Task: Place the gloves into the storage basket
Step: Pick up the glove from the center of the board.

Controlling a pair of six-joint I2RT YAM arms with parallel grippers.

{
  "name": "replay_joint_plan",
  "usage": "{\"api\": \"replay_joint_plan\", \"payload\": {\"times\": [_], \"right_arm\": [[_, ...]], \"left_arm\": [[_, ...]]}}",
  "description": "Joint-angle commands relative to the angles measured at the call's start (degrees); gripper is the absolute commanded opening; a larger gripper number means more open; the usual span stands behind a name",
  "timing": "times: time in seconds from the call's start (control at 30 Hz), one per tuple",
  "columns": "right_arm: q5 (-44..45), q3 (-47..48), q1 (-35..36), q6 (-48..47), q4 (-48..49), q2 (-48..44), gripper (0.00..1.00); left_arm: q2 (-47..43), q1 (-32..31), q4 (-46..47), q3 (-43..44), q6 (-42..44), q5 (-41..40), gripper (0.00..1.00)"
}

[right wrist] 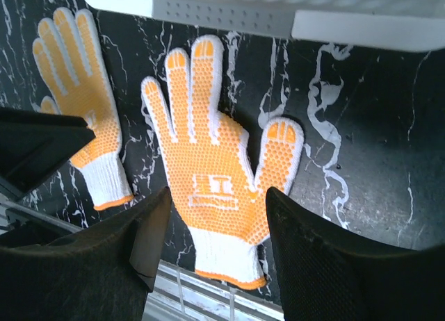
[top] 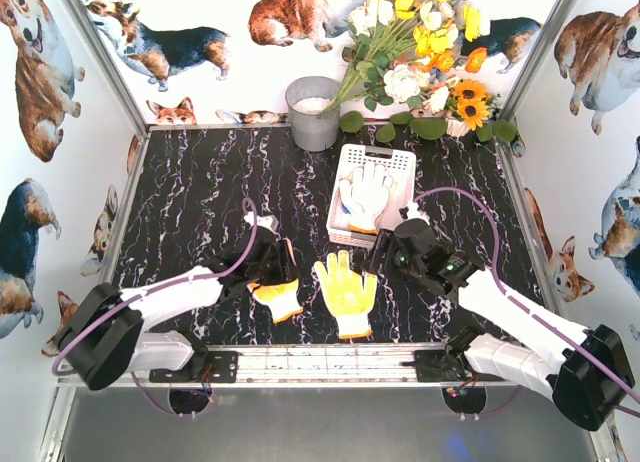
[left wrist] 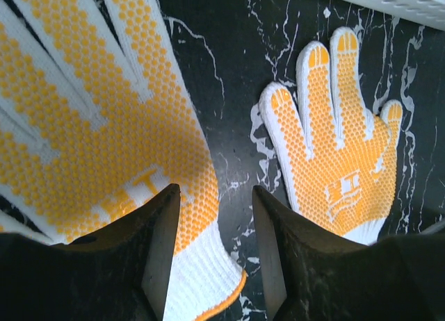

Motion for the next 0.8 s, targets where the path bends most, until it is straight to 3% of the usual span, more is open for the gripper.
{"api": "replay_joint_plan", "payload": {"times": [0.0, 0.4, 0.77], "right_arm": [[-2.1, -1.2, -0.9, -0.1, -0.4, -1.7, 0.59], [-3.5, -5.0, -1.9, 2.5, -0.8, -1.9, 0.58], [-5.4, -8.1, -2.1, 4.5, -1.9, -2.1, 0.56]], "left_arm": [[3.5, -0.9, 4.7, 3.0, 2.7, -2.2, 0.41], [9.3, -5.4, 7.5, 1.2, 9.7, 1.5, 0.36], [7.2, -14.2, 11.8, -4.1, 7.0, 4.4, 0.34]]}}
